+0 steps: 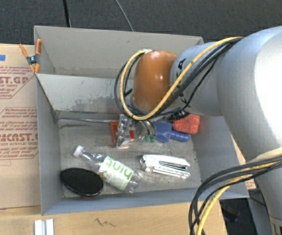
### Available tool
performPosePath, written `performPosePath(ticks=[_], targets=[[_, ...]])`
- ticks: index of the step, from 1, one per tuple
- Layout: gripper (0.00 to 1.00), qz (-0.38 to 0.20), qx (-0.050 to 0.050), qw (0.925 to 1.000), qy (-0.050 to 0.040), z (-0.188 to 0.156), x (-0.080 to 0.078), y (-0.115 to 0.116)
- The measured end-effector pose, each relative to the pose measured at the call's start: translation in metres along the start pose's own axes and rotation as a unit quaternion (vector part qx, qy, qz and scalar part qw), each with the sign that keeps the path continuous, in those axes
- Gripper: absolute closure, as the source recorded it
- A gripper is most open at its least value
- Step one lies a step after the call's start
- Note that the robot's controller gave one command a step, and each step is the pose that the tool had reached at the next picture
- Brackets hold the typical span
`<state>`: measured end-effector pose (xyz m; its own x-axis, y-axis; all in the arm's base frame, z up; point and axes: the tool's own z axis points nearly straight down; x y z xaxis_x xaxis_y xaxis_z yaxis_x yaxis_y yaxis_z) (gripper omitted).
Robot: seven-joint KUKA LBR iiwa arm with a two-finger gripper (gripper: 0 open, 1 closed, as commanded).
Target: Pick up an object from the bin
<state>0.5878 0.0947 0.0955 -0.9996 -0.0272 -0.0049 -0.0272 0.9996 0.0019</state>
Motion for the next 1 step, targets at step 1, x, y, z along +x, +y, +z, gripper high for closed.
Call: performPosePath(ticks=[1], targets=[[1.0, 0.013, 0.0, 0.9999, 0.0013, -0.0026, 0.0021, -0.0024]])
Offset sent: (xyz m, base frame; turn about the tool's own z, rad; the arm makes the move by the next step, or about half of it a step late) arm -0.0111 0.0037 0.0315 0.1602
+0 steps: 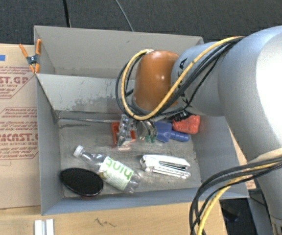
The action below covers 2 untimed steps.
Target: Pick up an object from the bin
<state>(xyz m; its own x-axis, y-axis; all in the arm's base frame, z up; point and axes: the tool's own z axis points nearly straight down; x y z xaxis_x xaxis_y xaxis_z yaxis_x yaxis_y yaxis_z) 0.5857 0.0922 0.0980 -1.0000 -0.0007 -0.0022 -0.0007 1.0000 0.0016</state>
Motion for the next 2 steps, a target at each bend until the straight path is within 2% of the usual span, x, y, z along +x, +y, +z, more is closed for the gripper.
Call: performPosePath(ticks=[1, 2], targets=[[0.0, 0.066, 0.0, 0.9978, -0.0008, -0.0303, 0.0084, 0.0076], [0.0, 0.066, 0.0, 0.9978, 0.0002, -0.0287, 0.0088, 0.0069]])
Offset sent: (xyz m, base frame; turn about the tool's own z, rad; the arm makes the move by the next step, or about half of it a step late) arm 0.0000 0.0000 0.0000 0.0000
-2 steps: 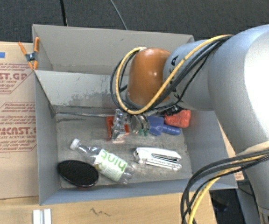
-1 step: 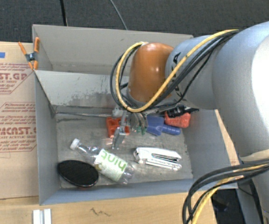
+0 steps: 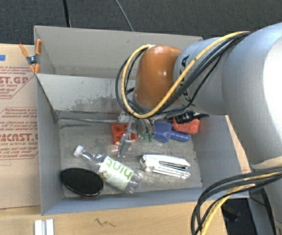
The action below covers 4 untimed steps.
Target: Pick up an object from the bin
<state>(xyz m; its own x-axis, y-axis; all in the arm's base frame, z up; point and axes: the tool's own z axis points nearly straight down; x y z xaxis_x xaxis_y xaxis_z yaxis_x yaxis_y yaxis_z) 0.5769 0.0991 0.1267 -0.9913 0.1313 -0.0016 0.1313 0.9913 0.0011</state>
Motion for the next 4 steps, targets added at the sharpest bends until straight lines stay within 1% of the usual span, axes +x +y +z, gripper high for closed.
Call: performPosePath(ticks=[1, 4], targets=[[1.0, 0.072, -0.015, 0.9971, -0.0229, 0.0316, -0.0257, -0.0136], [1.0, 0.072, -0.013, 0.9971, -0.0225, 0.029, -0.0222, -0.0112]])
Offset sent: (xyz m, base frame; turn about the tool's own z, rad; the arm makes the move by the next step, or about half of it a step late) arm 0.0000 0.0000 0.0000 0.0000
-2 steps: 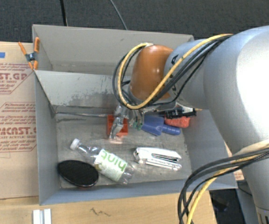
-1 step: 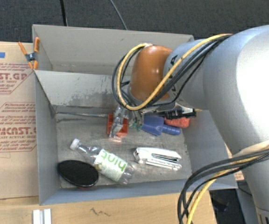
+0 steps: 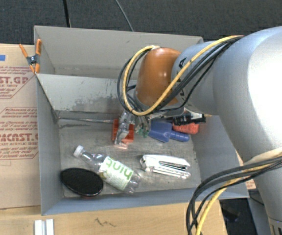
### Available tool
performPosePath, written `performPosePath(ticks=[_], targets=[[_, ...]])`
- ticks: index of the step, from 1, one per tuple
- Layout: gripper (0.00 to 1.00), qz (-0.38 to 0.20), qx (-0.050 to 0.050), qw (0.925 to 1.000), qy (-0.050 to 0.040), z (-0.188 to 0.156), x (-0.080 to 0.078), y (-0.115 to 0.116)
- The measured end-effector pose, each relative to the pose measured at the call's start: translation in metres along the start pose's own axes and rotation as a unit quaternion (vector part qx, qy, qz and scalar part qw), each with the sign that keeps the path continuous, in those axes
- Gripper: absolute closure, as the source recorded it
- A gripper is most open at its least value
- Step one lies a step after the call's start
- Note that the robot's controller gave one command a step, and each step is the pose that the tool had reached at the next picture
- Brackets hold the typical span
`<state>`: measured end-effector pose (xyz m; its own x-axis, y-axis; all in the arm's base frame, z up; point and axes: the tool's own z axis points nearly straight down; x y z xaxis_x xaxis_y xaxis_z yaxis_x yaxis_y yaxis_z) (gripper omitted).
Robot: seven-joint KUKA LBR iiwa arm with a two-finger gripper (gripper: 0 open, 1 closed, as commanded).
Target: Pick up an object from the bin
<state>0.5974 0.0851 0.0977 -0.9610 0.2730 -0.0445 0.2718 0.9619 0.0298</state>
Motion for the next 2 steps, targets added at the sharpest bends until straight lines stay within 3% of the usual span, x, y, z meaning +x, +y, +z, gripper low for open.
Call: performPosePath(ticks=[2], targets=[[1.0, 0.0, 0.0, 1.0, 0.0, 0.0, 0.0, 0.0]])
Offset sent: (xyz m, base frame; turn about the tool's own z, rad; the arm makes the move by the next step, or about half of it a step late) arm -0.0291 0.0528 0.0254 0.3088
